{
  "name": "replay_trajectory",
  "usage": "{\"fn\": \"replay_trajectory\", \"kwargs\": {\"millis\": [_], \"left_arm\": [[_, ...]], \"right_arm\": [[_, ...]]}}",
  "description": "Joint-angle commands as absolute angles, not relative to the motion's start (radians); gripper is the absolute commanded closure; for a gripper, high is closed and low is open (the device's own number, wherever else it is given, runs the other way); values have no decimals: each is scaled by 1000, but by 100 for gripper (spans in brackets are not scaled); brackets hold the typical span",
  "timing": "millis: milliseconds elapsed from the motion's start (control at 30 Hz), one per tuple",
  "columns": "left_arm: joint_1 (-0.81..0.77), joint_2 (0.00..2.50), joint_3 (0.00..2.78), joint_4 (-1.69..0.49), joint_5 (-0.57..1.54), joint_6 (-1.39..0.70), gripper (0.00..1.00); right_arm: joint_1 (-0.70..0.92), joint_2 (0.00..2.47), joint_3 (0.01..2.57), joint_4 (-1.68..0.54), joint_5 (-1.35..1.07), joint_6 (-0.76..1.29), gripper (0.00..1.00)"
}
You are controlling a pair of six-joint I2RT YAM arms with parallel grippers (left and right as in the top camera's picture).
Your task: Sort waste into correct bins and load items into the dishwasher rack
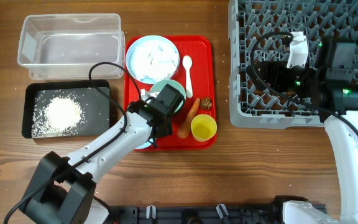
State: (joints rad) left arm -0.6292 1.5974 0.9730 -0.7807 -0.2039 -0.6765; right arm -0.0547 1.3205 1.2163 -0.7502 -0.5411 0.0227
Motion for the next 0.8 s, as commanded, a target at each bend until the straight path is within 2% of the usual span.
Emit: {"fn": "replay_trajectory", "kwargs": {"millis": [0,67,167,200,567,767], "left_arm": [[-626,1605,928,-781,-164,-688,74],[-626,1605,926,-776,-146,-688,75],[-626,1605,920,-763,-146,-688,94],[-626,1605,920,-763,-146,-688,96],[-524,1495,1115,-910,-138,-632,96],[-401,1374,1115,-899,19,-579,96]], "right_arm": [[-52,1334,1236,-746,-538,30,11],[-52,1334,1236,-745,-538,27,11],[-52,1334,1236,-746,-538,27,10],[-52,1334,1236,-746,-538,26,10],[-52,1334,1236,-749,-538,26,10],[-52,1334,1236,-749,-527,27,10]]}}
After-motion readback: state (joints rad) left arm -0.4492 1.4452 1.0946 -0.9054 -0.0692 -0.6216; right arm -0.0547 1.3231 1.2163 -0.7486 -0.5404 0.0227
